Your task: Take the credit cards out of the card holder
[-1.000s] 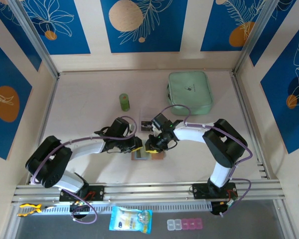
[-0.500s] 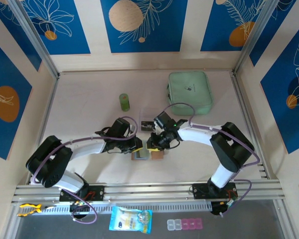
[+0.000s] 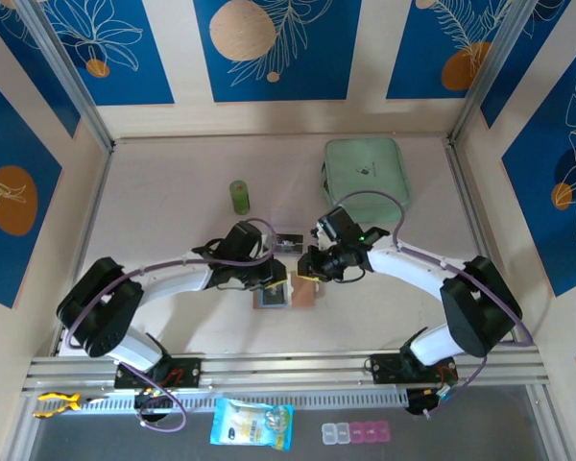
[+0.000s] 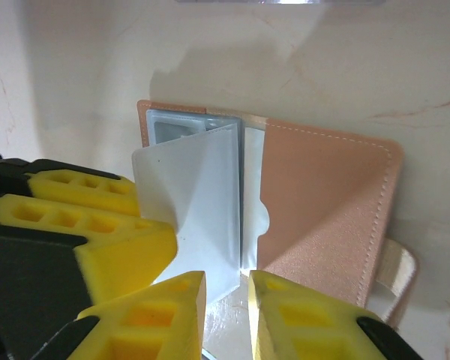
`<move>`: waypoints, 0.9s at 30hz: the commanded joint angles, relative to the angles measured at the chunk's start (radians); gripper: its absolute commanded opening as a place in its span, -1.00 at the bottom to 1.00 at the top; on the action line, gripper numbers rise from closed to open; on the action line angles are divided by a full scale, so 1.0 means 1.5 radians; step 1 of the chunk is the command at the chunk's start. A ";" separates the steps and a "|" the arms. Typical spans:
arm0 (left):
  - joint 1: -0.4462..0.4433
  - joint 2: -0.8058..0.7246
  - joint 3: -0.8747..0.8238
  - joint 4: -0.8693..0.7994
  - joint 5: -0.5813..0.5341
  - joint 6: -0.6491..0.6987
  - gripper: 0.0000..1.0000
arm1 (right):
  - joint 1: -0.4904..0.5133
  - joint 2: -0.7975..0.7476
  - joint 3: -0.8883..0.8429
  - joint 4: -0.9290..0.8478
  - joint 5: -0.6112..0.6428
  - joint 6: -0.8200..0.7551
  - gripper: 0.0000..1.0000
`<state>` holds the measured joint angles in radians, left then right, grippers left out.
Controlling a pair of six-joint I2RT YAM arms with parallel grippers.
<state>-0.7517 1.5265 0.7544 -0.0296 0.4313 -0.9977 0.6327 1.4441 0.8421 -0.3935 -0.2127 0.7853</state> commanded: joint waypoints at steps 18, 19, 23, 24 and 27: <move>-0.030 0.072 0.078 0.000 0.013 0.007 -0.24 | -0.032 -0.060 -0.020 -0.045 -0.012 -0.016 -0.51; -0.028 0.070 0.076 0.000 0.012 0.007 -0.24 | -0.031 -0.060 -0.018 -0.046 -0.012 -0.016 -0.51; -0.015 0.056 0.066 -0.006 0.011 0.014 -0.28 | -0.027 -0.056 -0.008 -0.048 -0.015 -0.015 -0.51; -0.010 0.048 0.061 -0.009 0.008 0.016 -0.30 | -0.024 -0.054 -0.005 -0.048 -0.016 -0.014 -0.51; 0.007 0.022 0.039 -0.014 0.004 0.021 -0.38 | -0.015 -0.040 0.004 -0.045 -0.017 -0.012 -0.51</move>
<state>-0.7673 1.6142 0.8391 -0.0231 0.4442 -0.9886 0.5961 1.3724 0.8120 -0.4423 -0.2134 0.7742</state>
